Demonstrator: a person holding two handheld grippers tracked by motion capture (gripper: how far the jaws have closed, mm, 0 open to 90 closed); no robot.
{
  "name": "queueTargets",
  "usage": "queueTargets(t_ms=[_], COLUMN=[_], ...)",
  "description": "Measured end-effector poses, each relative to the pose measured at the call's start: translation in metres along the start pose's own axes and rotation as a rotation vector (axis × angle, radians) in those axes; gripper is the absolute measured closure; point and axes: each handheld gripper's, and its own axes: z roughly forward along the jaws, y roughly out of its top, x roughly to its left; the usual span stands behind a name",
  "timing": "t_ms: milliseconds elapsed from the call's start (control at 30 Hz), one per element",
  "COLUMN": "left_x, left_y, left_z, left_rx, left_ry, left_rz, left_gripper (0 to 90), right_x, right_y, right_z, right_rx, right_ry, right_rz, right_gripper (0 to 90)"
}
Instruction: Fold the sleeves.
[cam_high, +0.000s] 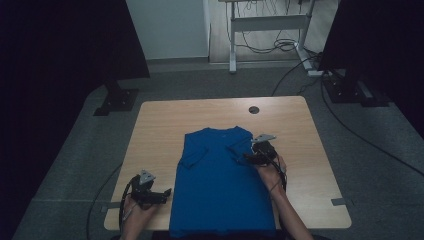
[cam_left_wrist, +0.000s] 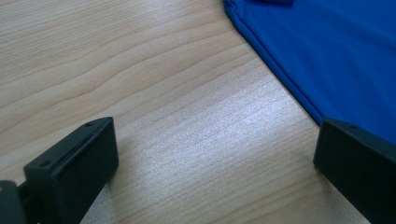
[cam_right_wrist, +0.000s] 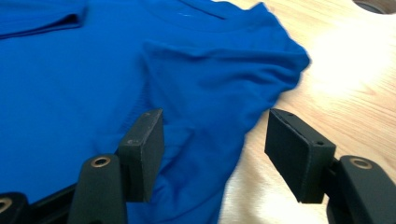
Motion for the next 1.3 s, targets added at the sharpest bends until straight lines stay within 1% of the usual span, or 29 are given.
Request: queueTargets(t_ms=[200,267,333,433,533,600,700,733,767,833,867,1033,1100,1200,1300], left_x=[0.000,0.000,0.000,0.000,0.000,0.000,0.000,0.000,0.000,0.000,0.000,0.000,0.000,0.000,0.000], left_y=[0.000,0.000,0.000,0.000,0.000,0.000,0.000,0.000,0.000,0.000,0.000,0.000,0.000,0.000,0.000], left_z=[0.000,0.000,0.000,0.000,0.000,0.000,0.000,0.000,0.000,0.000,0.000,0.000,0.000,0.000,0.000], left_rx=[0.000,0.000,0.000,0.000,0.000,0.000,0.000,0.000,0.000,0.000,0.000,0.000,0.000,0.000,0.000], left_ry=[0.000,0.000,0.000,0.000,0.000,0.000,0.000,0.000,0.000,0.000,0.000,0.000,0.000,0.000,0.000], left_rz=[0.000,0.000,0.000,0.000,0.000,0.000,0.000,0.000,0.000,0.000,0.000,0.000,0.000,0.000,0.000], left_gripper=[0.0,0.0,0.1,0.0,0.0,0.1,0.1,0.1,0.0,0.0,0.0,0.1,0.1,0.0,0.1], right_x=[0.011,0.013,0.011,0.008,0.005,0.003,0.000,-0.002,-0.005,-0.011,-0.014,-0.027,-0.029,-0.026,-0.021], right_y=[-0.003,-0.004,-0.005,-0.008,-0.015,-0.020,-0.025,-0.026,-0.027,-0.029,-0.030,-0.034,-0.032,-0.025,-0.017], right_z=[0.000,-0.001,-0.004,-0.008,-0.009,-0.009,-0.009,-0.010,-0.012,-0.015,-0.017,-0.025,-0.029,-0.033,-0.032], right_rx=[0.001,-0.002,-0.012,-0.004,0.015,0.034,0.061,0.059,0.057,0.051,0.048,0.033,0.011,-0.031,-0.062], right_ry=[0.037,0.051,0.052,0.037,0.033,0.028,0.007,0.002,-0.009,-0.036,-0.042,-0.054,-0.046,-0.028,0.004], right_rz=[-0.027,-0.022,-0.008,-0.004,0.001,-0.002,-0.008,-0.002,0.012,0.021,0.035,0.073,0.087,0.092,0.086], right_gripper=[36.7,36.7,36.0,34.3,33.2,33.0,32.3,32.4,32.4,32.4,32.4,32.4,32.4,32.8,37.1])
